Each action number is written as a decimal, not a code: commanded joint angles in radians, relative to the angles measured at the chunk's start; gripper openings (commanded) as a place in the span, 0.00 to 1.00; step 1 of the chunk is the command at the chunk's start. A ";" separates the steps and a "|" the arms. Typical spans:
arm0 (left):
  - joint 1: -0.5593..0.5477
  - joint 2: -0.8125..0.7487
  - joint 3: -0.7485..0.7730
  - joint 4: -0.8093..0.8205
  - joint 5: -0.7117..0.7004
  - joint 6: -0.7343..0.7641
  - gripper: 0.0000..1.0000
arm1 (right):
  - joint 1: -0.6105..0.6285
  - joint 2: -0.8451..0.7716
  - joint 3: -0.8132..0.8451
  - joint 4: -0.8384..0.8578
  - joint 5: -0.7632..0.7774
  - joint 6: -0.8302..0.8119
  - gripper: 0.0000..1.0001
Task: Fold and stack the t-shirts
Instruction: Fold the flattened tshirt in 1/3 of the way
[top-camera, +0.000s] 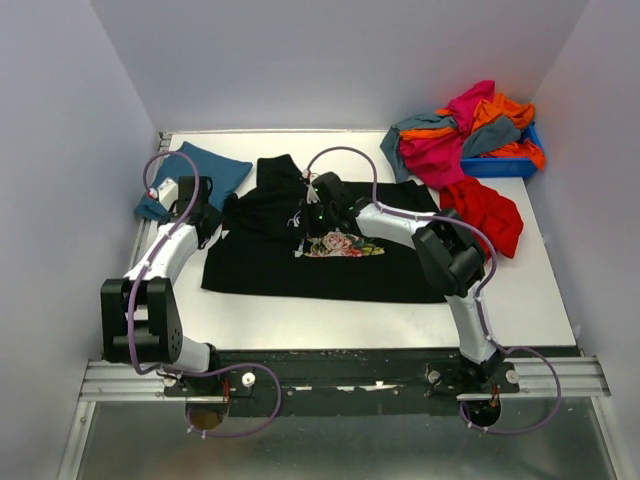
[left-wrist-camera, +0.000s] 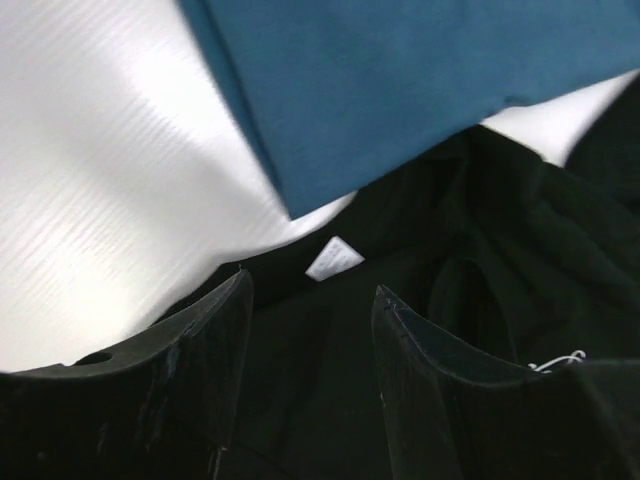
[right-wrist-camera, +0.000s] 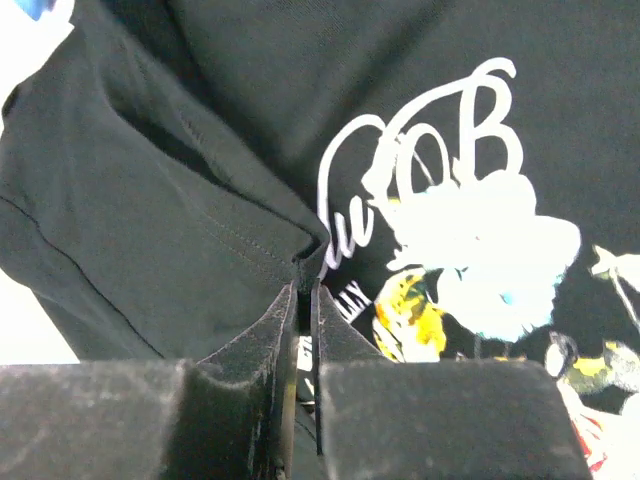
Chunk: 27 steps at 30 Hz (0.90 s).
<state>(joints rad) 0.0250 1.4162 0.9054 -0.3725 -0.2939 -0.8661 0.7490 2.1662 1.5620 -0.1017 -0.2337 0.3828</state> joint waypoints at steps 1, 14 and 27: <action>-0.054 0.076 0.084 0.049 0.050 0.036 0.62 | -0.003 -0.026 -0.057 0.053 -0.078 0.100 0.19; -0.109 0.342 0.302 0.000 0.096 0.041 0.62 | -0.023 -0.034 -0.060 0.082 -0.119 0.093 0.33; -0.142 0.452 0.391 0.007 0.125 0.091 0.49 | -0.050 -0.072 -0.111 0.074 -0.013 0.117 0.02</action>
<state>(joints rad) -0.1081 1.8446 1.2705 -0.3630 -0.2001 -0.8120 0.7025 2.1399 1.4635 -0.0452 -0.2893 0.4984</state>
